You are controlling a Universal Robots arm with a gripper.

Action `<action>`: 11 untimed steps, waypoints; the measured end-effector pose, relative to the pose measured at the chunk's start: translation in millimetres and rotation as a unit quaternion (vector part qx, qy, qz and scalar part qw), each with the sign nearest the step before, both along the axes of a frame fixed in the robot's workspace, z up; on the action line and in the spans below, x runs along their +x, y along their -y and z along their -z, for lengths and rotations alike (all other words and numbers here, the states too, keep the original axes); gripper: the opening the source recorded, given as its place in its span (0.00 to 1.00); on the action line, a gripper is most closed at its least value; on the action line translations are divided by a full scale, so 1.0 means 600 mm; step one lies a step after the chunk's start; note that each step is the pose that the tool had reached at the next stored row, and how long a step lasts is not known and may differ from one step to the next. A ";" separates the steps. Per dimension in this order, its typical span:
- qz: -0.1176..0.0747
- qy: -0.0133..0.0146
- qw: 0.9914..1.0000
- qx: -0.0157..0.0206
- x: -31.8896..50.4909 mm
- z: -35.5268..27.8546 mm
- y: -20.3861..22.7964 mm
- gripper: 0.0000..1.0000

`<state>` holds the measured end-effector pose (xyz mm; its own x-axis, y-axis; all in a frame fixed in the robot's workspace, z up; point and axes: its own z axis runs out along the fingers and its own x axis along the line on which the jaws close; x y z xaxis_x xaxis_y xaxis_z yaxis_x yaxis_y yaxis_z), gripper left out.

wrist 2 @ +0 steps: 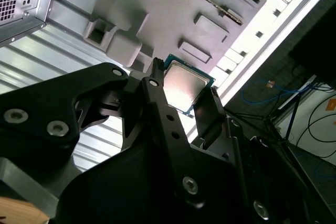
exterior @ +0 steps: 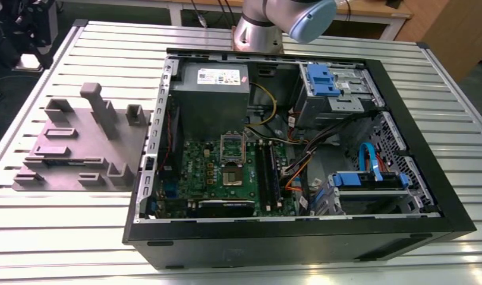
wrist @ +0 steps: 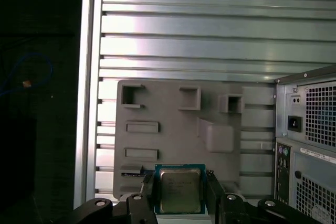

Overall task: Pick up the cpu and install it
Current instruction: 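Pick up the cpu and move it towards the insertion slot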

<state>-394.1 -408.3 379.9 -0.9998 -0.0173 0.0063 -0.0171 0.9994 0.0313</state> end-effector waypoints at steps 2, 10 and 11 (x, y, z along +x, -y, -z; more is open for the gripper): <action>0.000 0.000 1.000 0.000 0.001 0.000 0.0000 0.47; 0.000 0.000 1.000 0.000 0.007 0.000 0.0000 0.47; 0.000 0.000 1.000 0.000 0.008 0.000 0.0000 0.47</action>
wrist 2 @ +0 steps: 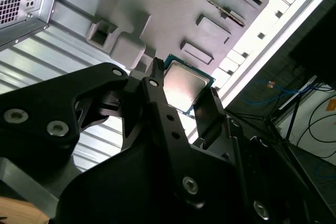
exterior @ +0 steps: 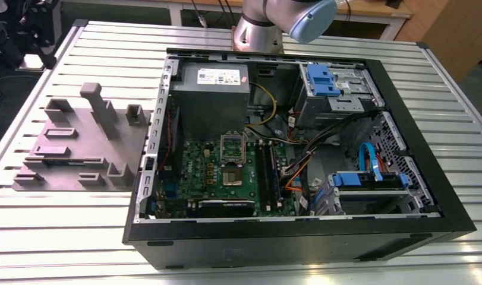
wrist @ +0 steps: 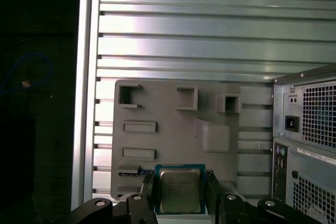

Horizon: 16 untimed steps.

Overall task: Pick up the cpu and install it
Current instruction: 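Pick up the cpu and move it towards the insertion slot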

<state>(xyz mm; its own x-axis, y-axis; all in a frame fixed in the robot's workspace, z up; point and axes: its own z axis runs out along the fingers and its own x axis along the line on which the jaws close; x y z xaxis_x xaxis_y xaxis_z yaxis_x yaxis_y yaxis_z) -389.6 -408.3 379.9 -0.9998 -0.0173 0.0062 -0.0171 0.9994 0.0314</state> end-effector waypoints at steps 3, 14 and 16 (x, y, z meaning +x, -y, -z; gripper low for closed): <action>0.000 0.000 1.000 0.000 0.002 0.000 0.0000 0.47; 0.000 0.000 1.000 0.000 0.011 0.000 0.0000 0.47; 0.000 0.000 1.000 0.000 0.012 0.000 0.0000 0.47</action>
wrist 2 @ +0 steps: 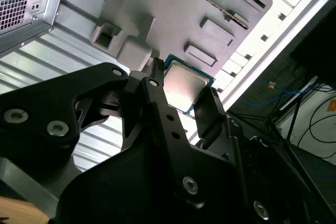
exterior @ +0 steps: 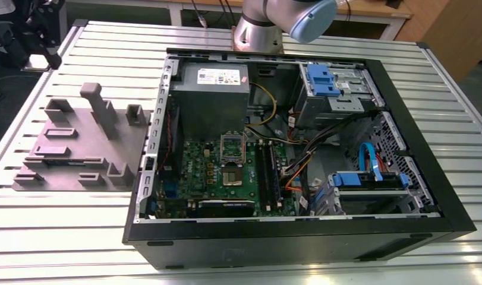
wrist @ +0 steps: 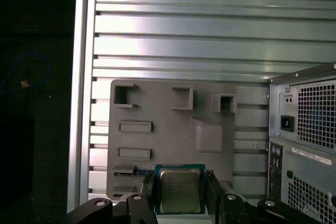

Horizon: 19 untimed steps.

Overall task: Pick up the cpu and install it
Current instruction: 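Pick up the cpu and move it towards the insertion slot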

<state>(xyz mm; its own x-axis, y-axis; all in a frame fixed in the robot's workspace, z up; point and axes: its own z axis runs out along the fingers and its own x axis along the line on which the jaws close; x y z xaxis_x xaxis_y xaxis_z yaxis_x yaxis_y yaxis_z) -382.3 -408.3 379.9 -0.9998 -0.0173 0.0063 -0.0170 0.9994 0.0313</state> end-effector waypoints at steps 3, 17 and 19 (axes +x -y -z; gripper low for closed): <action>0.000 0.000 1.000 0.000 0.003 0.000 0.0000 0.47; 0.000 0.000 1.000 0.000 0.013 0.000 0.0000 0.47; 0.000 0.000 1.000 0.000 0.014 0.000 0.0000 0.47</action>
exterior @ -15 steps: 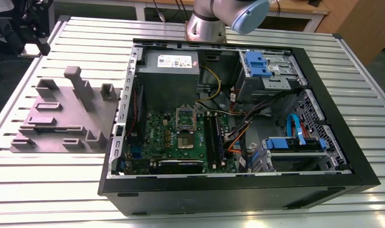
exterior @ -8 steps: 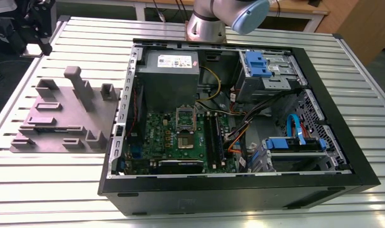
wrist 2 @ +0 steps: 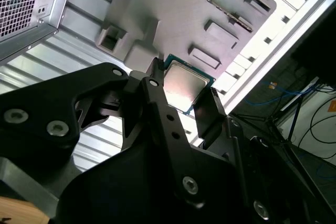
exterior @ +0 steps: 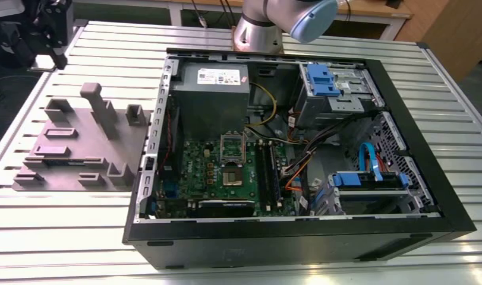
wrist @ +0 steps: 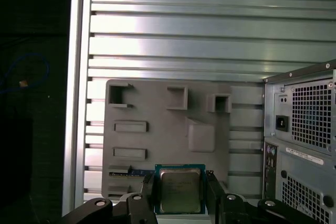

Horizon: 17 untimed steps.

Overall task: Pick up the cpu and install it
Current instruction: 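Pick up the cpu and move it towards the insertion slot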

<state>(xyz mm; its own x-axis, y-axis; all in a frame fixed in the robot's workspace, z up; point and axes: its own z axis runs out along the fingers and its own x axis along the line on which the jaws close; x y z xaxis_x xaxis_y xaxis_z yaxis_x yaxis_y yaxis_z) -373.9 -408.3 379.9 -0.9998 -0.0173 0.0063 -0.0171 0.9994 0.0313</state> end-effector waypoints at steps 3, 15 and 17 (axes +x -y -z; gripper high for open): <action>0.000 0.000 1.000 0.000 0.002 0.000 0.0000 0.47; 0.000 0.000 1.000 0.000 0.009 0.000 0.0000 0.47; 0.000 0.000 1.000 0.000 0.011 0.000 0.0000 0.47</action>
<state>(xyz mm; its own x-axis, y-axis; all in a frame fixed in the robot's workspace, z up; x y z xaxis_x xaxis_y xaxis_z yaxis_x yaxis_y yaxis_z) -367.6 -408.3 379.9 -0.9998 -0.0173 0.0063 -0.0171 0.9994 0.0313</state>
